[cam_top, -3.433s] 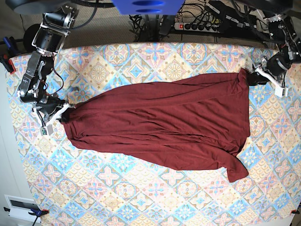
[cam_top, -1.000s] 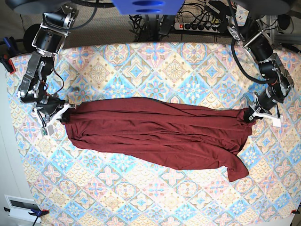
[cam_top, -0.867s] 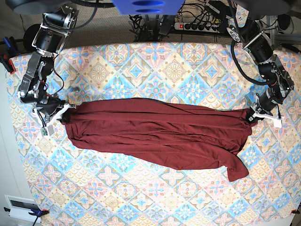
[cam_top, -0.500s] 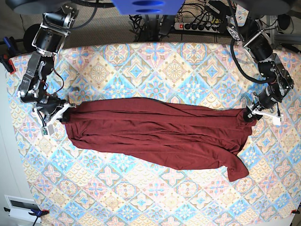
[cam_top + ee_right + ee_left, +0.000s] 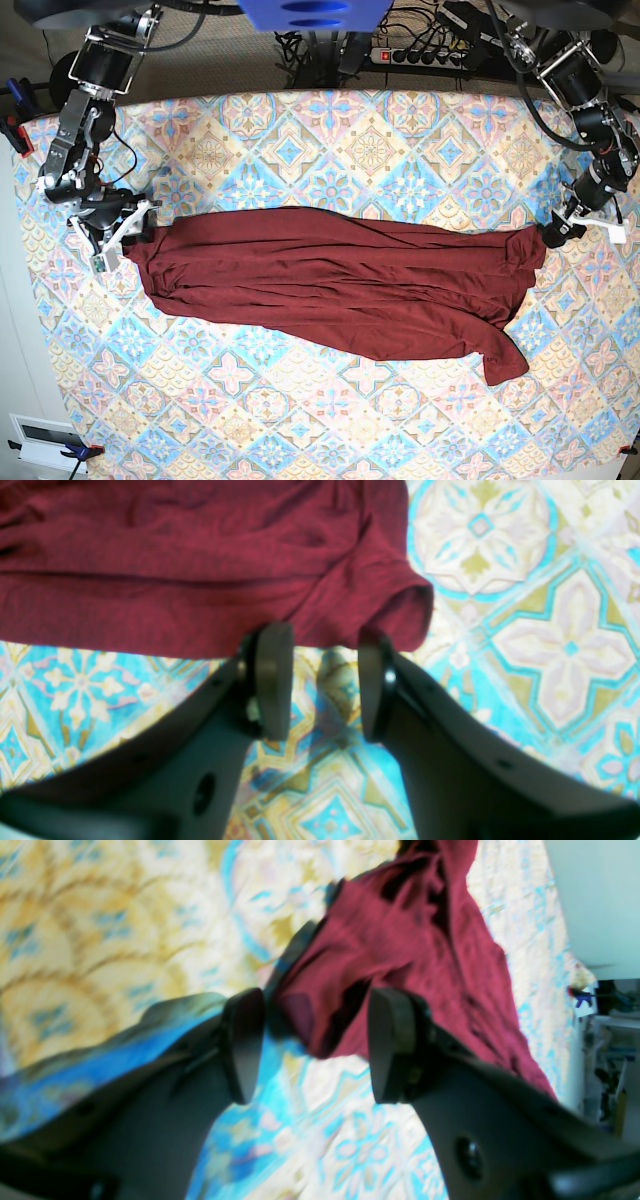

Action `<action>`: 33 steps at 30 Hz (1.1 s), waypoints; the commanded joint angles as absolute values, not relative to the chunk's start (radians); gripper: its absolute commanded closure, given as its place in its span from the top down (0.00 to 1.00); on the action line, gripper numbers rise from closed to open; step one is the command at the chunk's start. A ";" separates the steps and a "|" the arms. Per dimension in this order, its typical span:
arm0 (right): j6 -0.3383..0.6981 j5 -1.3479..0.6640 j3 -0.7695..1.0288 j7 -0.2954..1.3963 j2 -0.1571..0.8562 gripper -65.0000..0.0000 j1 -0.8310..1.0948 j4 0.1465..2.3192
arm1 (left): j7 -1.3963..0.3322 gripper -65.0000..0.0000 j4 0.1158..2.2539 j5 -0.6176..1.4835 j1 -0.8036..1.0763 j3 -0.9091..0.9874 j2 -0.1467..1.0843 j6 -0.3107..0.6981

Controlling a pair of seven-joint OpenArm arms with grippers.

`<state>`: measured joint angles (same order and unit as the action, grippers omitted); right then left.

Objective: Layout the t-shirt on the table in an organized manner, then fold the t-shirt properly
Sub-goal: 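Regrasp the shirt edge with both grippers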

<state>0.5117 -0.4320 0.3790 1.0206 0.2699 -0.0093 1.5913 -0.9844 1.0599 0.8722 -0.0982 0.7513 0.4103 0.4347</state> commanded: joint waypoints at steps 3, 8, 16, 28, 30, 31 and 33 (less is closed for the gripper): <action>0.516 -0.444 0.266 0.992 0.286 0.32 -0.005 1.610 | -0.997 0.50 1.081 0.937 -0.085 0.753 0.447 0.444; 0.516 -0.338 0.133 0.931 0.315 0.32 0.012 1.612 | -1.049 0.50 1.224 0.957 -0.005 0.751 0.455 0.446; 0.516 -0.245 0.105 0.921 0.315 0.32 0.007 1.612 | -1.050 0.50 1.386 0.891 0.105 0.667 0.456 0.444; 0.516 -0.245 0.102 0.923 0.315 0.32 0.008 1.612 | -0.961 0.50 1.287 0.679 -0.016 0.591 0.302 0.443; 0.516 -0.245 0.105 0.924 0.315 0.32 0.010 1.612 | -0.957 0.50 1.237 0.671 -0.042 0.595 0.286 0.443; 0.516 -0.245 0.105 0.924 0.315 0.32 0.012 1.612 | -0.955 0.50 1.230 0.671 -0.051 0.596 0.278 0.443; 0.516 -0.245 0.105 0.924 0.315 0.32 0.010 1.620 | -0.955 0.50 1.222 0.667 -0.073 0.598 0.252 0.443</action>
<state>0.5163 -0.2359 0.0982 0.9417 0.3019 0.0242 1.5963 -0.9356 1.2175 0.6788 -0.0616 0.6022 0.2543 0.4446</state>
